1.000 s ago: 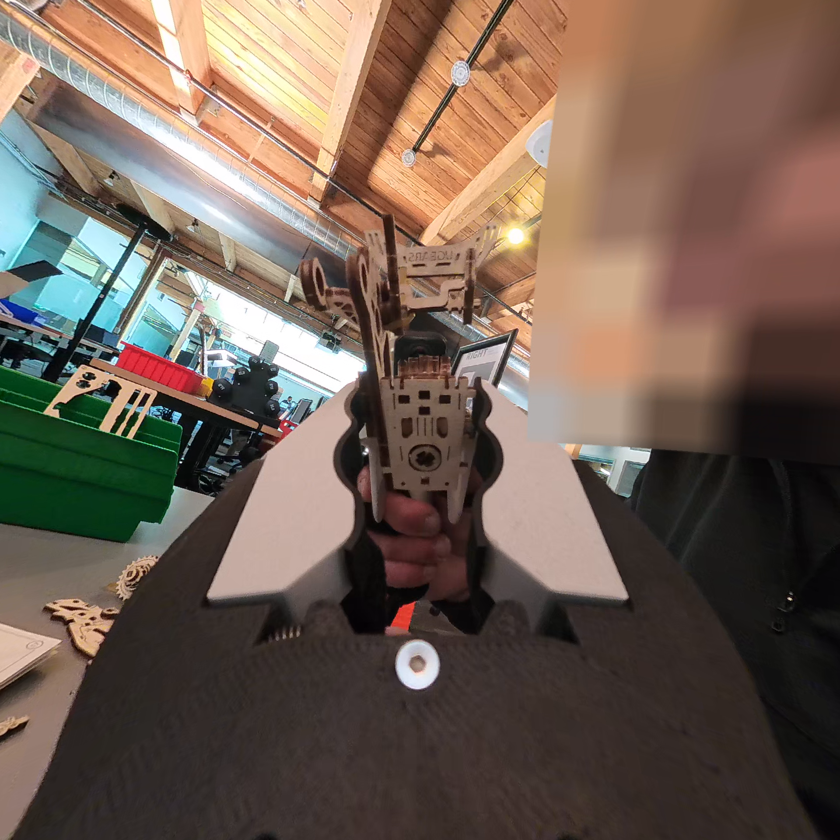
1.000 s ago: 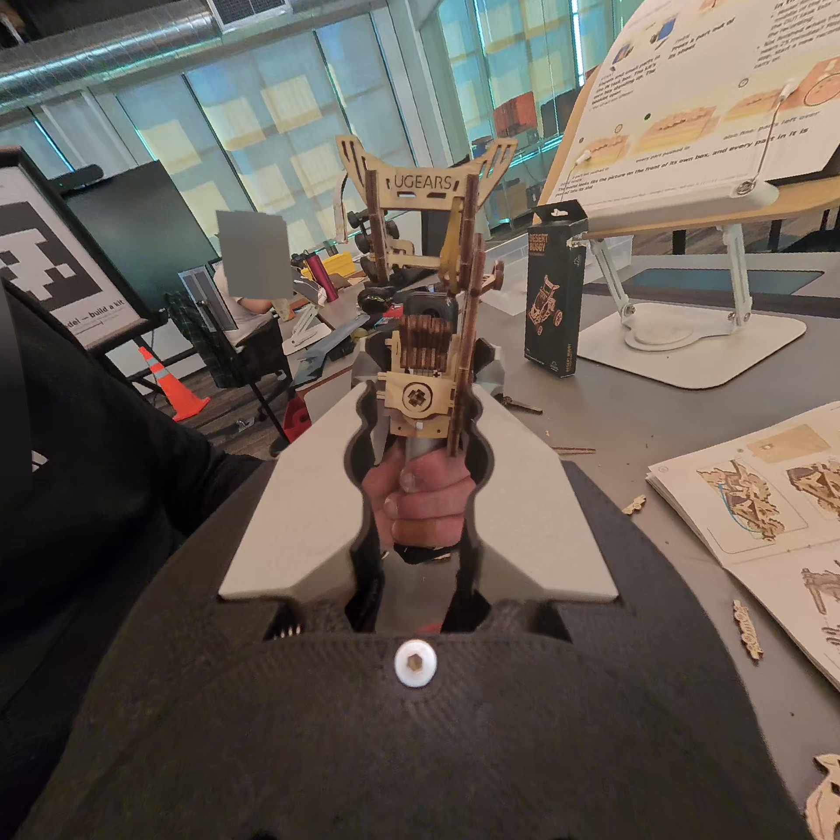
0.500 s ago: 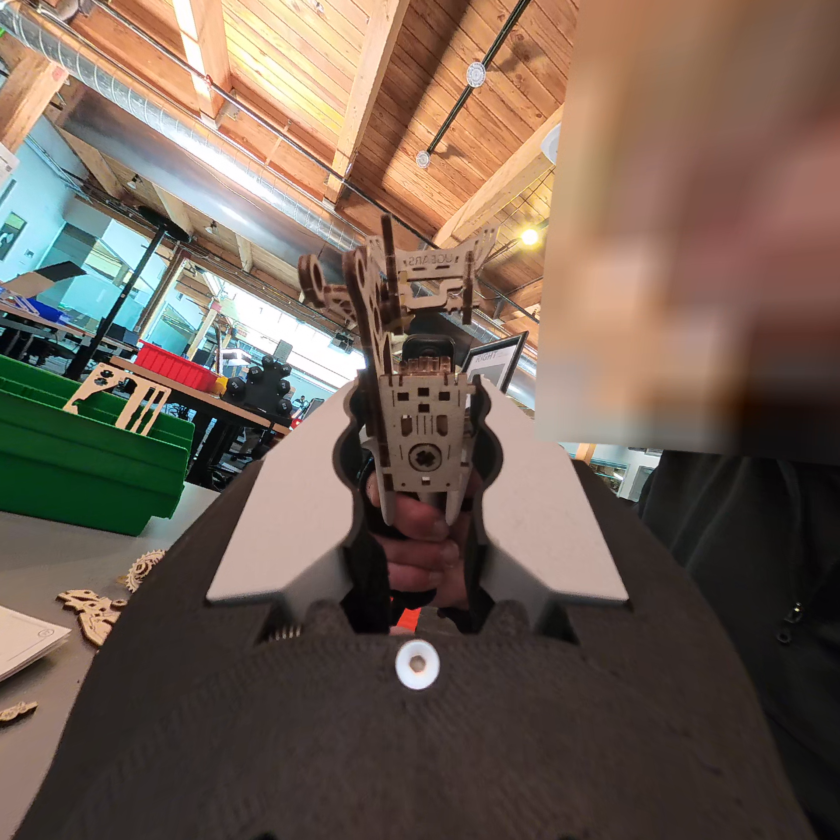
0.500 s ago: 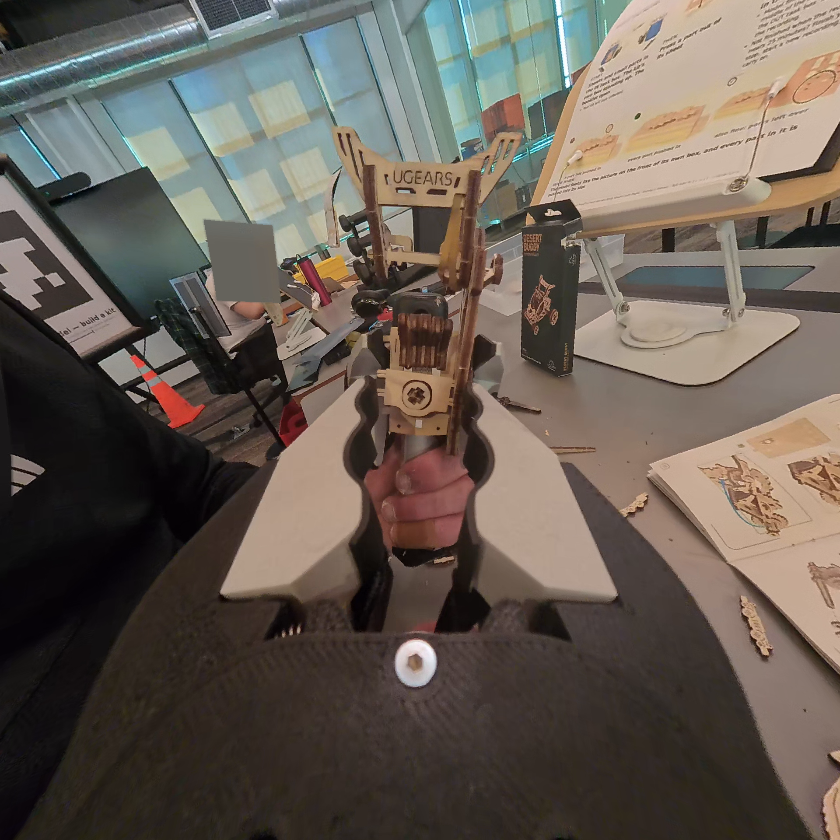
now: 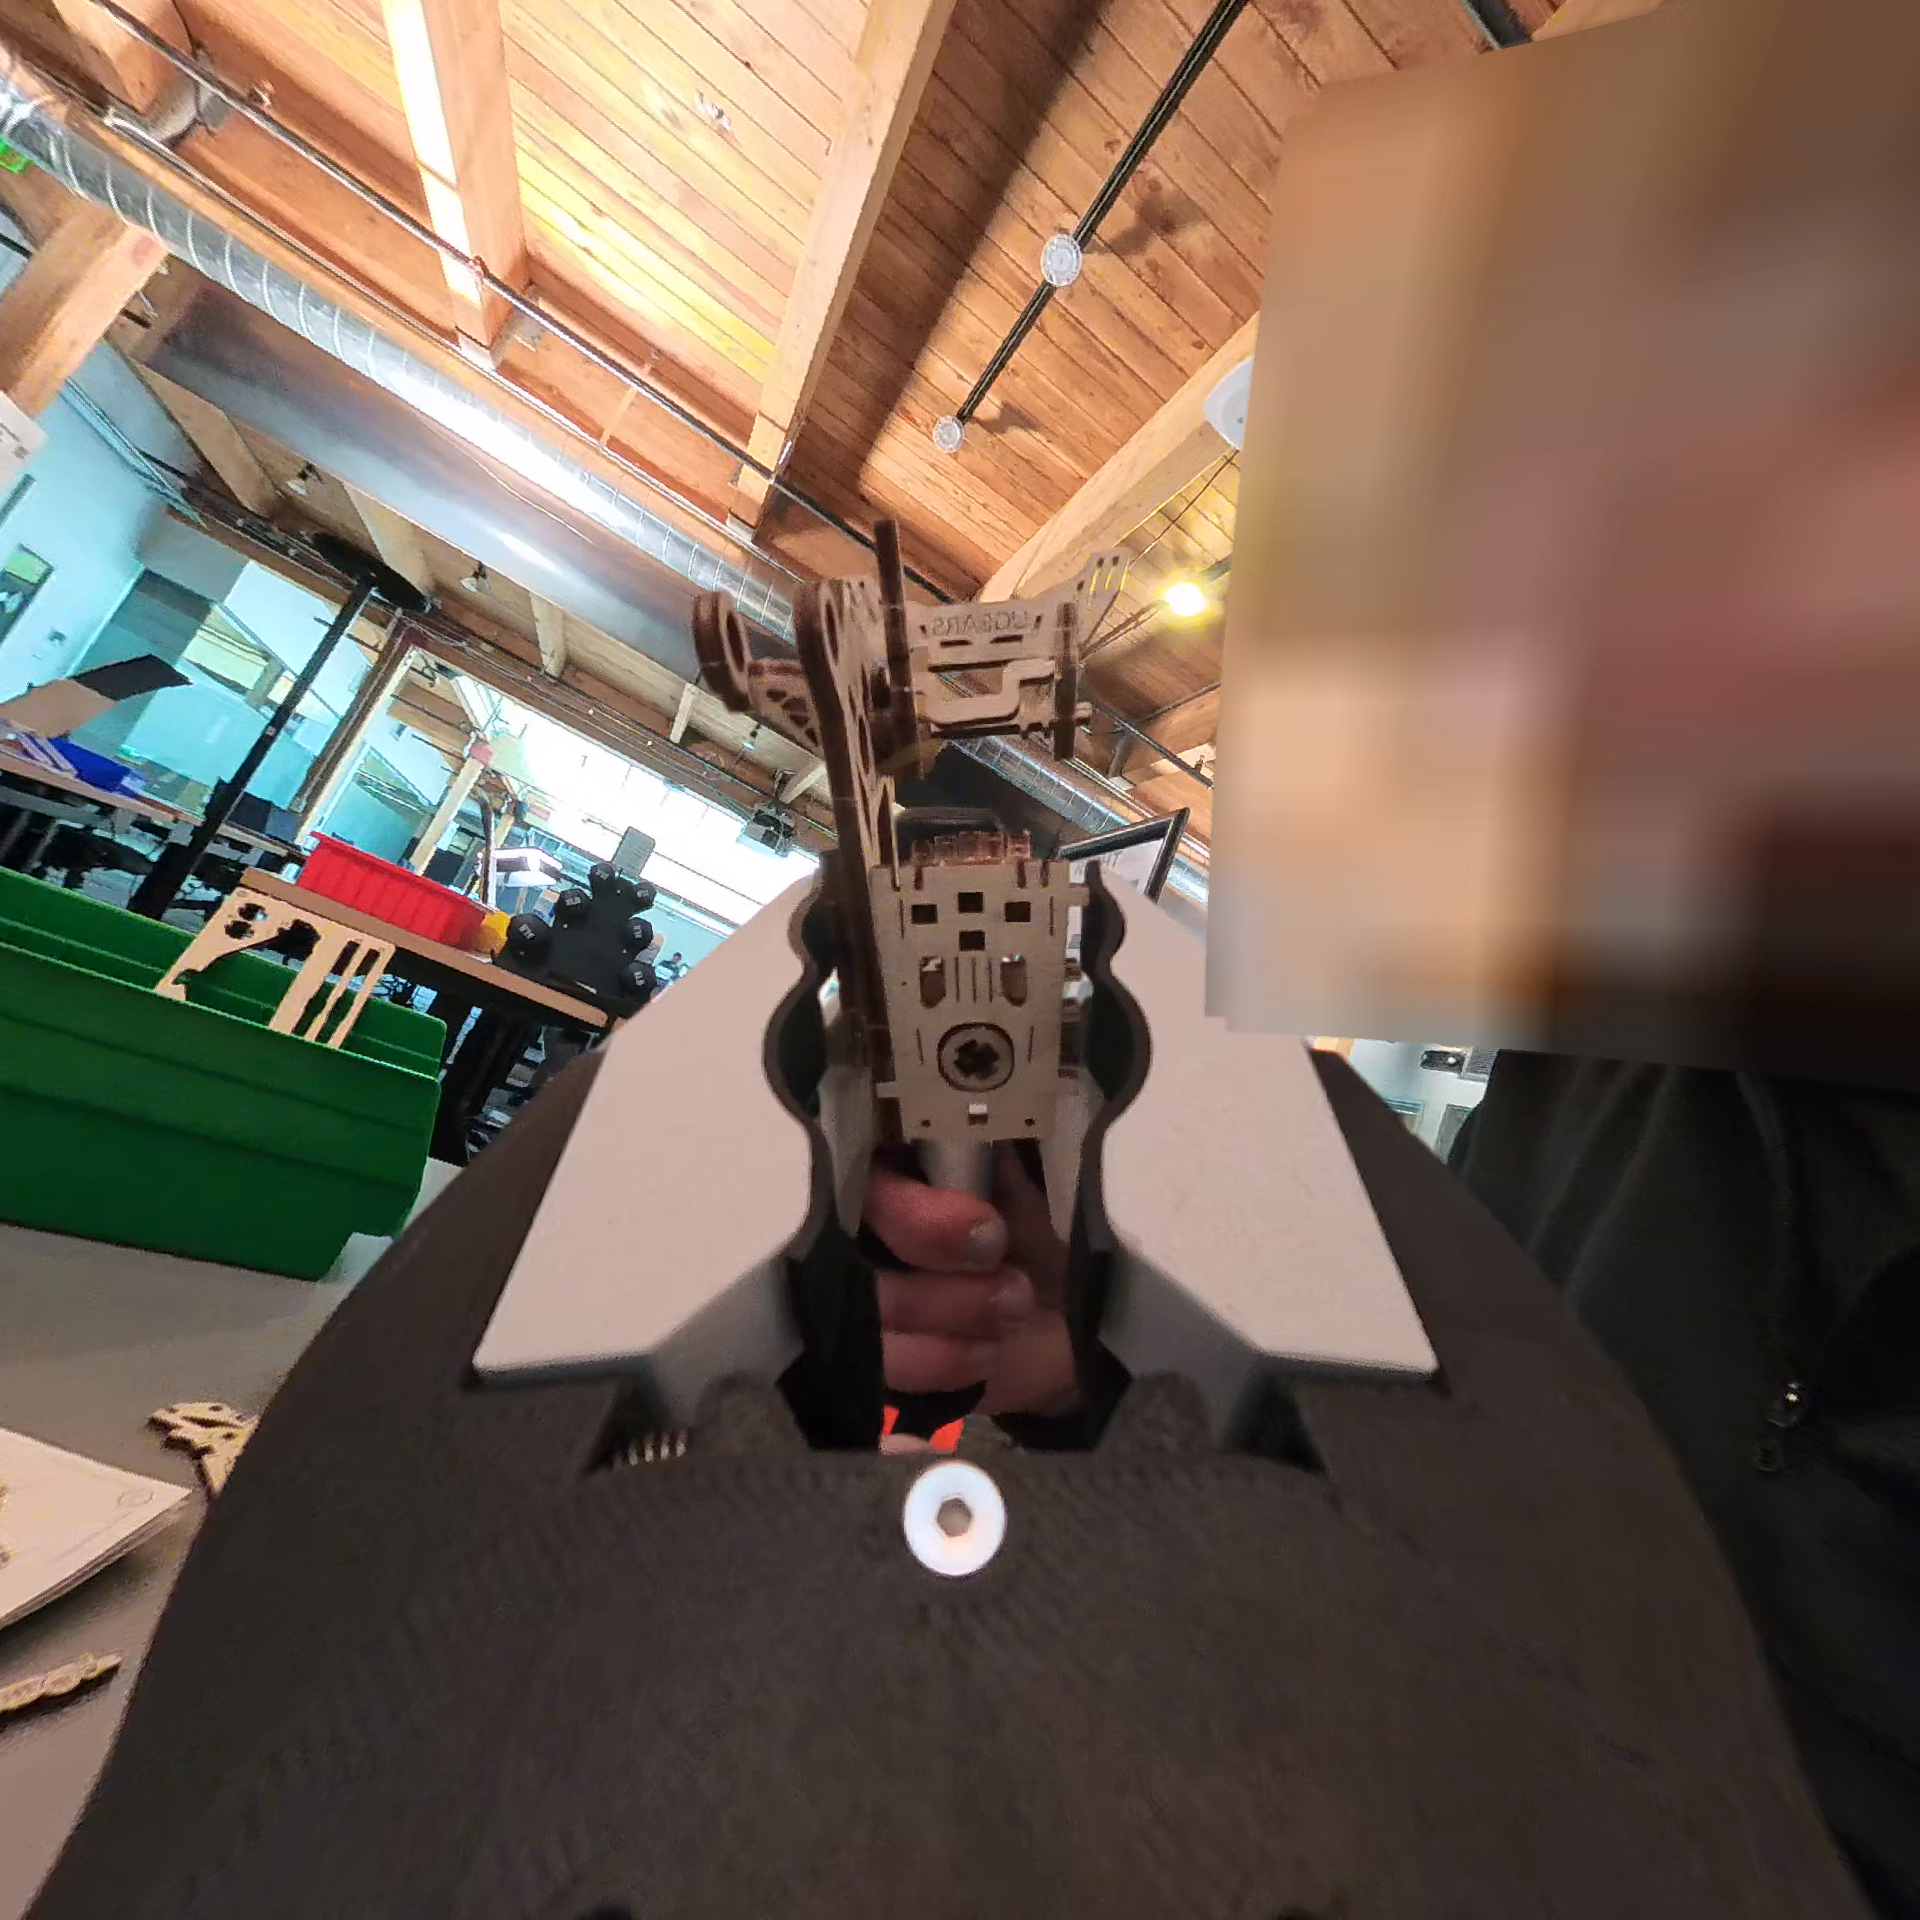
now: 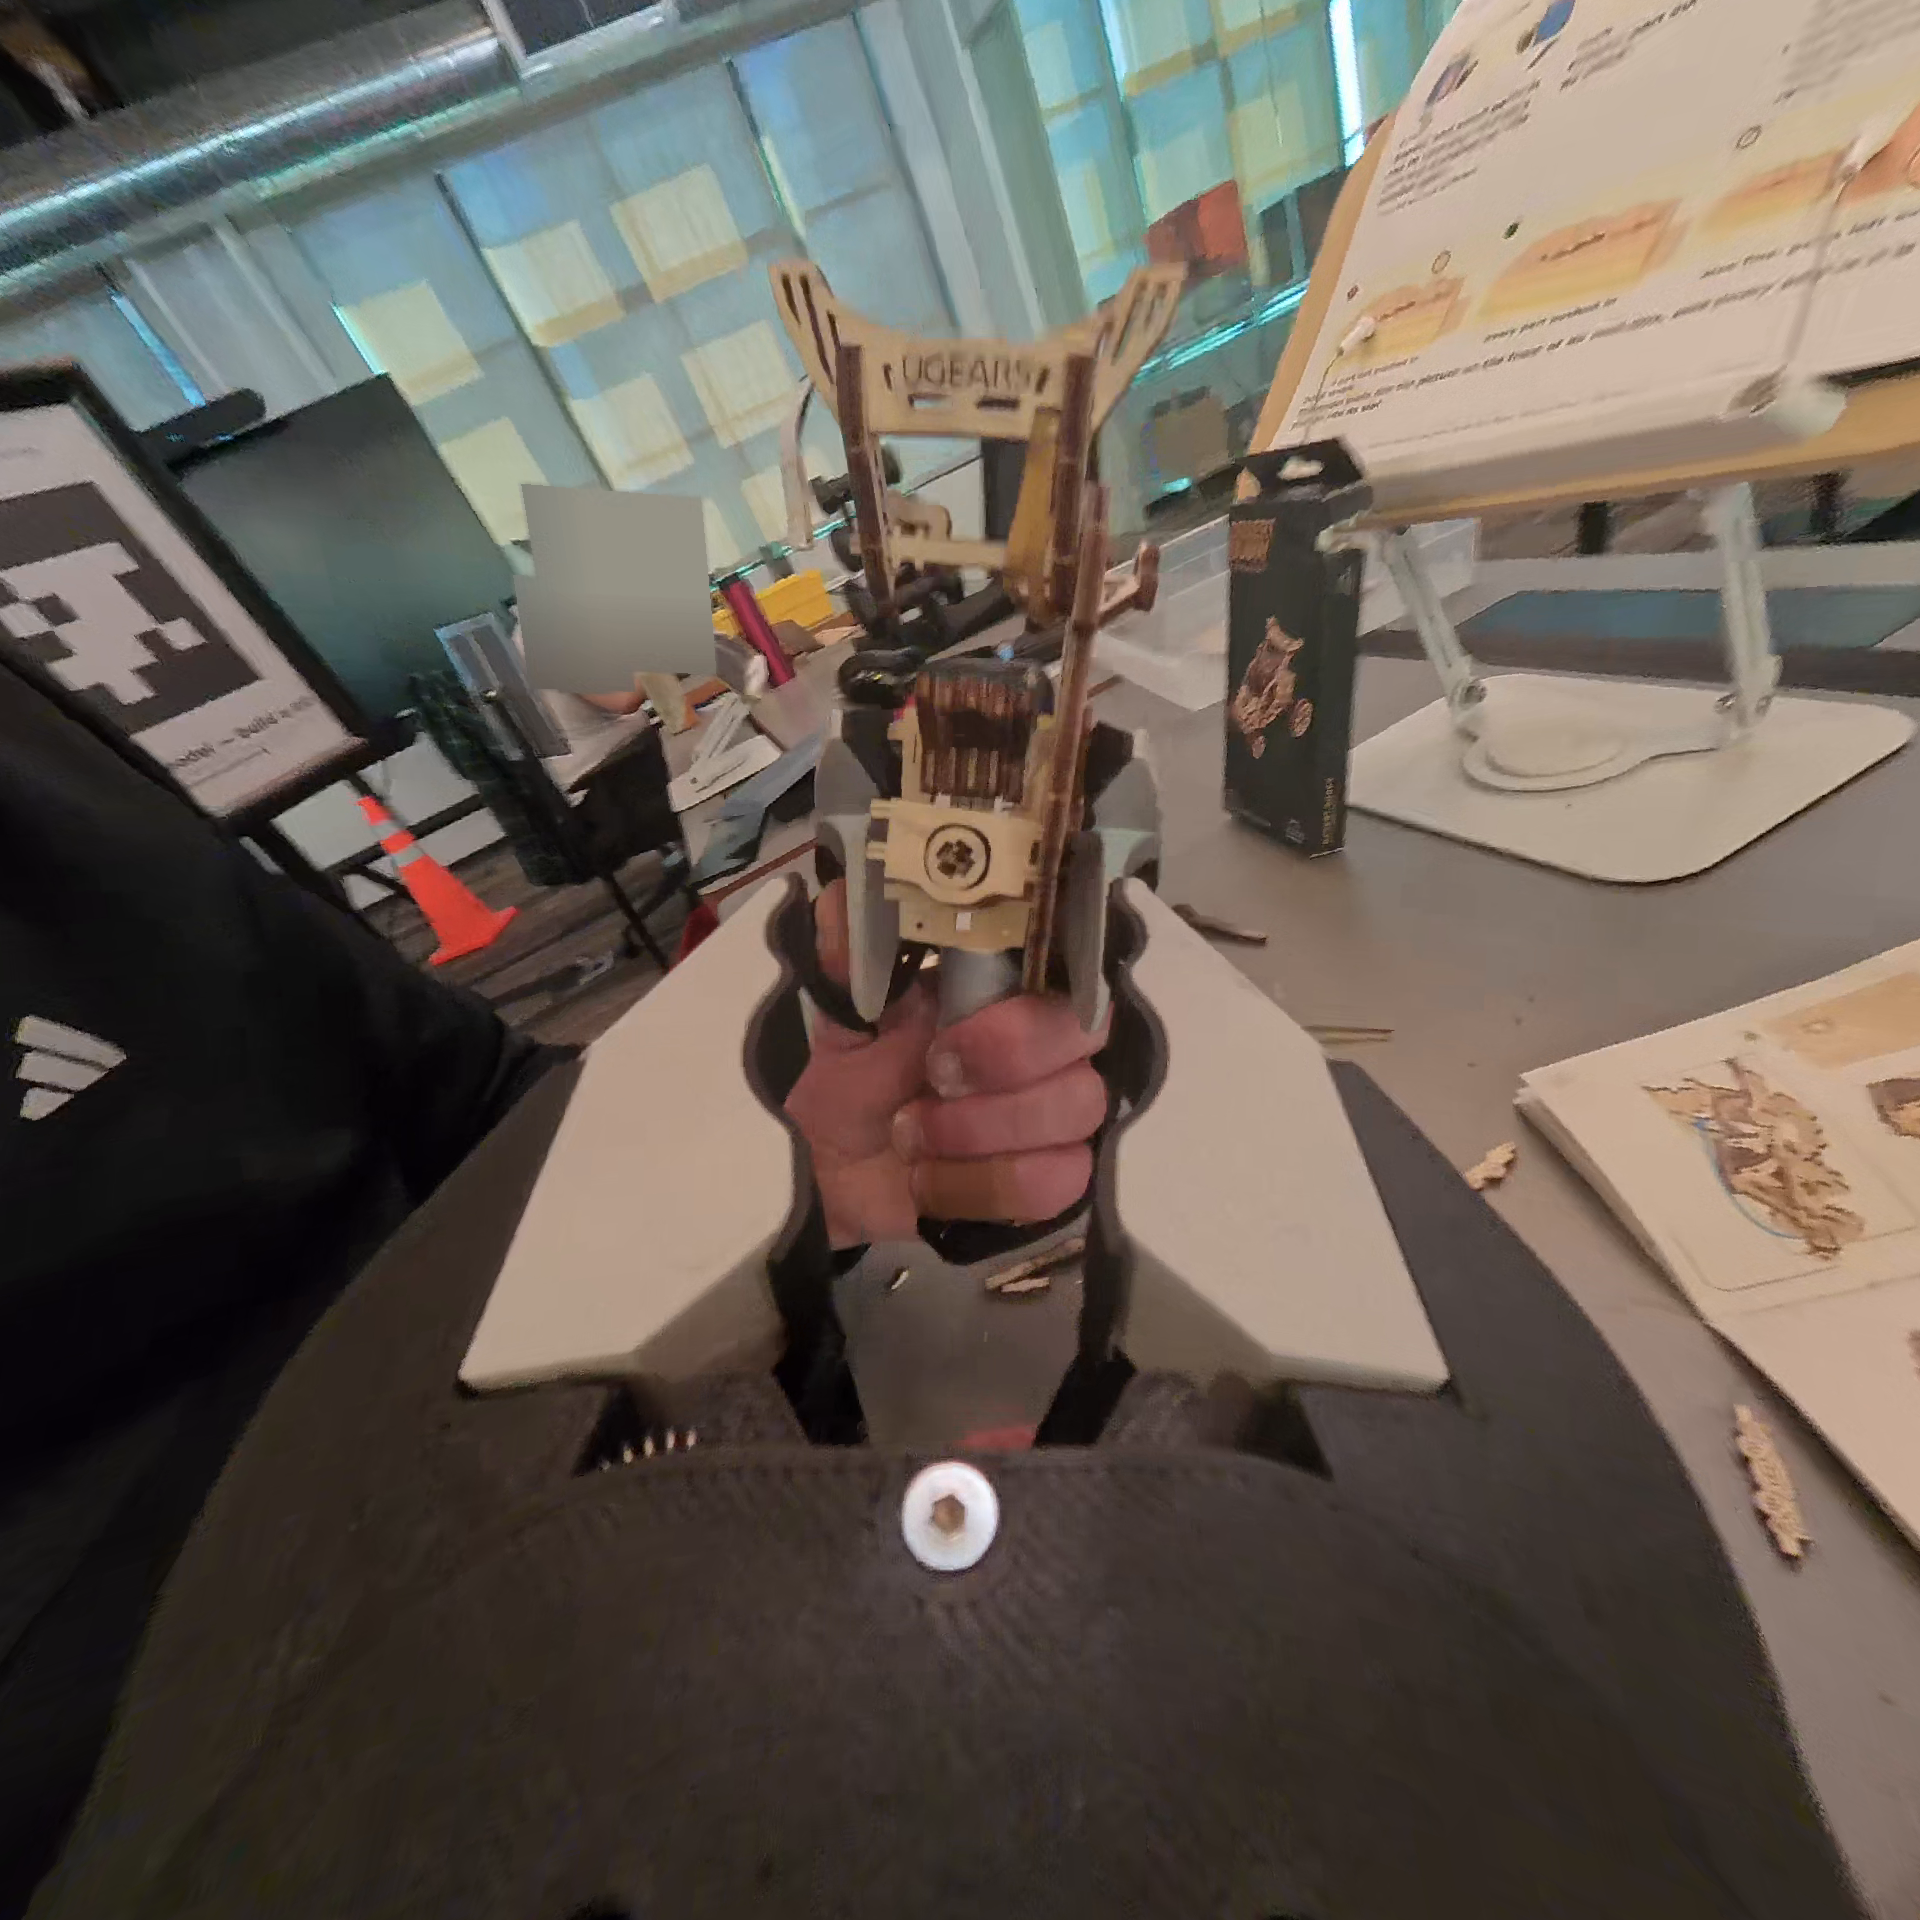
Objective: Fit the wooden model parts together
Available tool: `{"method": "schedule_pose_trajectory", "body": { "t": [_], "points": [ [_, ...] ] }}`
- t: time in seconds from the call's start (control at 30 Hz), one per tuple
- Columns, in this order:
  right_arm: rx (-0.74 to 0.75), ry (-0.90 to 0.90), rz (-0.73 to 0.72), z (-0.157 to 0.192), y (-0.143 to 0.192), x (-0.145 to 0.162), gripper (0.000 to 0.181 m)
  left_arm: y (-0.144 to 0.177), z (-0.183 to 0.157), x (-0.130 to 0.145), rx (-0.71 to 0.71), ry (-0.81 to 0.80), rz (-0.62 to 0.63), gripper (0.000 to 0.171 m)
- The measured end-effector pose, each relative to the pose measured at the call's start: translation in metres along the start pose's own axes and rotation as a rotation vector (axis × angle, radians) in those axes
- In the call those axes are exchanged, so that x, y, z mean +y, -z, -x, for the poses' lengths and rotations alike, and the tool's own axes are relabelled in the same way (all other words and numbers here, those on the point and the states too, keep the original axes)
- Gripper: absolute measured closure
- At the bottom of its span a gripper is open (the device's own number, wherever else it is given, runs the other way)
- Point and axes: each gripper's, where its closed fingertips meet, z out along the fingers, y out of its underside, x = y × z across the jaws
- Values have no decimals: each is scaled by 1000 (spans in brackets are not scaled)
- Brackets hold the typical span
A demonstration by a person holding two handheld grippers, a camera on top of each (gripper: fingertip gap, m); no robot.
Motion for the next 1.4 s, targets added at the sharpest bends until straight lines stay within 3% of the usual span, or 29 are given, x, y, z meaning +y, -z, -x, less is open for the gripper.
{"method": "schedule_pose_trajectory", "body": {
  "t": [0.13, 0.27, 0.5, 0.6, 0.77, 0.97, 1.3, 1.4],
  "points": [
    [-12, 32, 29, 4, -7, 9, 127, -10, -7, 10, -22, -106, 71, 127],
    [-20, 54, 15, 8, -9, 8, 147, -12, -13, 8, -22, -159, 84, 126],
    [-64, 35, 13, 13, -10, 5, 148, -7, -14, 3, -22, -139, 78, 125],
    [-49, 47, 75, 11, -8, 7, 148, 1, -11, -5, -30, -126, 69, 119],
    [-36, 59, 171, 7, -6, 13, 148, 16, -10, -19, 41, 6, 33, 127],
    [-30, 114, 286, 13, -7, 21, 148, 33, -9, -28, 137, 132, -64, 168],
    [0, 99, 334, 19, -5, 25, 148, 30, -13, -25, 120, 74, -53, 170],
    [15, 89, 316, 19, -6, 22, 145, 32, -12, -32, 112, 91, -102, 170]
  ]
}}
